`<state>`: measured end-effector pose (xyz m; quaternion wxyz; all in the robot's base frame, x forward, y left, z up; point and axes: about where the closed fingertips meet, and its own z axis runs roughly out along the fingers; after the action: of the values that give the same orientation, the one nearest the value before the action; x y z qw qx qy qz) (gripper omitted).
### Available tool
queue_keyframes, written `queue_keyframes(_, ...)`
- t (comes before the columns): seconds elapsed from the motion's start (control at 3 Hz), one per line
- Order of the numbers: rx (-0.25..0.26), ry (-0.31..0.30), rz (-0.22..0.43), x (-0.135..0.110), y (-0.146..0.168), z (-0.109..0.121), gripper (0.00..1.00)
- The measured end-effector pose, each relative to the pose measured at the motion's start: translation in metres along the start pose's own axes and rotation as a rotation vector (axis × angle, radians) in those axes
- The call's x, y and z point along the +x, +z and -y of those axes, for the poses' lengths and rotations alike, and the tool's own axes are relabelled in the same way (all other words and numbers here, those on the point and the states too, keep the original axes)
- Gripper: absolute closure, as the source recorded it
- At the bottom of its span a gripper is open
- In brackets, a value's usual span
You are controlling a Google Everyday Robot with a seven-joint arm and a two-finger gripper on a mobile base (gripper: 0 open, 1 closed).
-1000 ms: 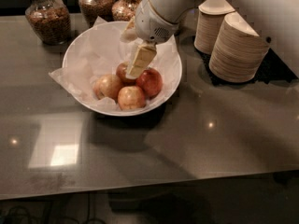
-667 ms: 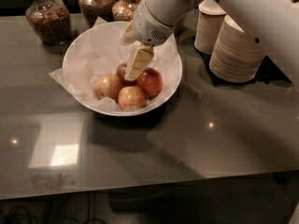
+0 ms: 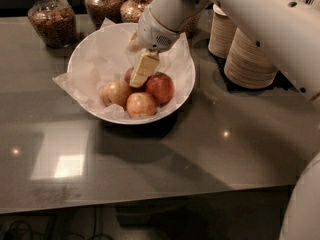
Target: Pick apple from white bowl
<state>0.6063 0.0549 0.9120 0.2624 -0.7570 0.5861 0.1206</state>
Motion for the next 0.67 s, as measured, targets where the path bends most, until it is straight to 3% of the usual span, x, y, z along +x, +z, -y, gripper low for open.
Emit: queue_keyframes(0.67,-0.033,0.013,-0.019,0.0057,0.0193,0.0058,0.37)
